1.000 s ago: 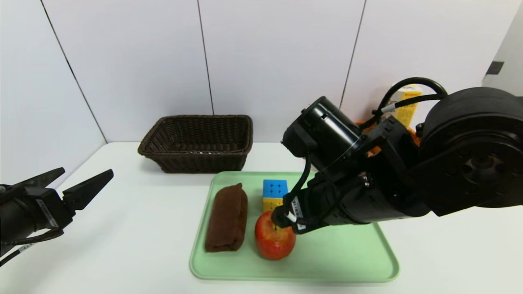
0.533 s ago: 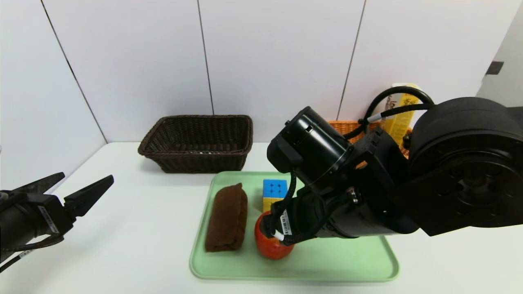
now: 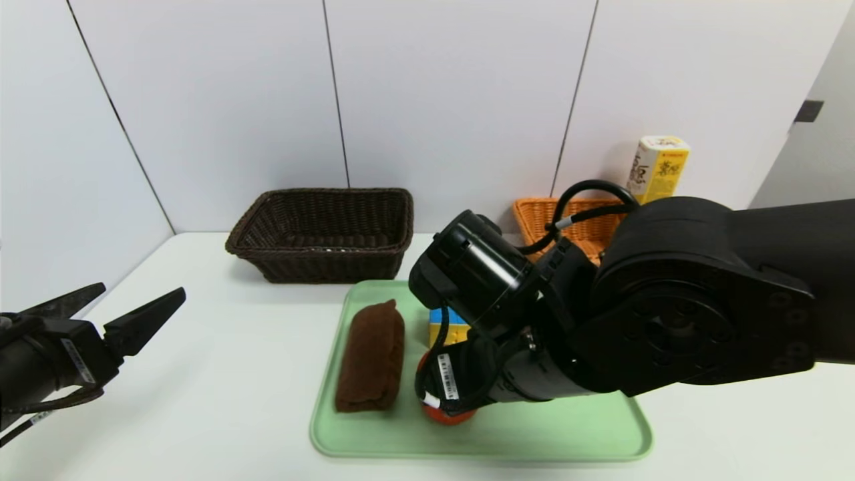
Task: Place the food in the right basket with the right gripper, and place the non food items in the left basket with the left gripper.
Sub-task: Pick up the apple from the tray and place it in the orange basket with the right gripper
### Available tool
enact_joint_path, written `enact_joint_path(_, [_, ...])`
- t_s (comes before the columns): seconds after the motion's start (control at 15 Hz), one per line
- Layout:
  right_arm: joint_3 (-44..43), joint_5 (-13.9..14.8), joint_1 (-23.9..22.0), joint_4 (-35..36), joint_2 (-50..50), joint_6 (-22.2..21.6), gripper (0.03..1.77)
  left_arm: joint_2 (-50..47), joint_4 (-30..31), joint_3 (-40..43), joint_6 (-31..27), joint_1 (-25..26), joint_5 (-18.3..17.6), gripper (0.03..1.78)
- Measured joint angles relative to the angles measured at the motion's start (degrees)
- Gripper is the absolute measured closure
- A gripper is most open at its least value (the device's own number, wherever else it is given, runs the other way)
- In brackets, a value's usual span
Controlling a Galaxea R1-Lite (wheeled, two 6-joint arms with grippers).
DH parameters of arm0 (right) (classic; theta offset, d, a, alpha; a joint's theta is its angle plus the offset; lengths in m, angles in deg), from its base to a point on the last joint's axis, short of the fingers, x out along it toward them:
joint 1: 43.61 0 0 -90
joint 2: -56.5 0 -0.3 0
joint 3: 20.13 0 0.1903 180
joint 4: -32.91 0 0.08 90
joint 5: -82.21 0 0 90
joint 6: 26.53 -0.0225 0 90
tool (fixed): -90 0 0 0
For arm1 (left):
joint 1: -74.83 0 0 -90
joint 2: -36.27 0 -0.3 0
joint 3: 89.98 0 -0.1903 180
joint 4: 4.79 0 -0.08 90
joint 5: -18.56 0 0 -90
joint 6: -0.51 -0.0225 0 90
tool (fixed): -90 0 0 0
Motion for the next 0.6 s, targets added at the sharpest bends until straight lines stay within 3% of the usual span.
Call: enact_joint_path(0.6, [2.38,-0.05,-0.11,3.67,4.27,0.09,0.10,-1.05,0.00,0.63,-0.18,0.00,-0.13,0.12])
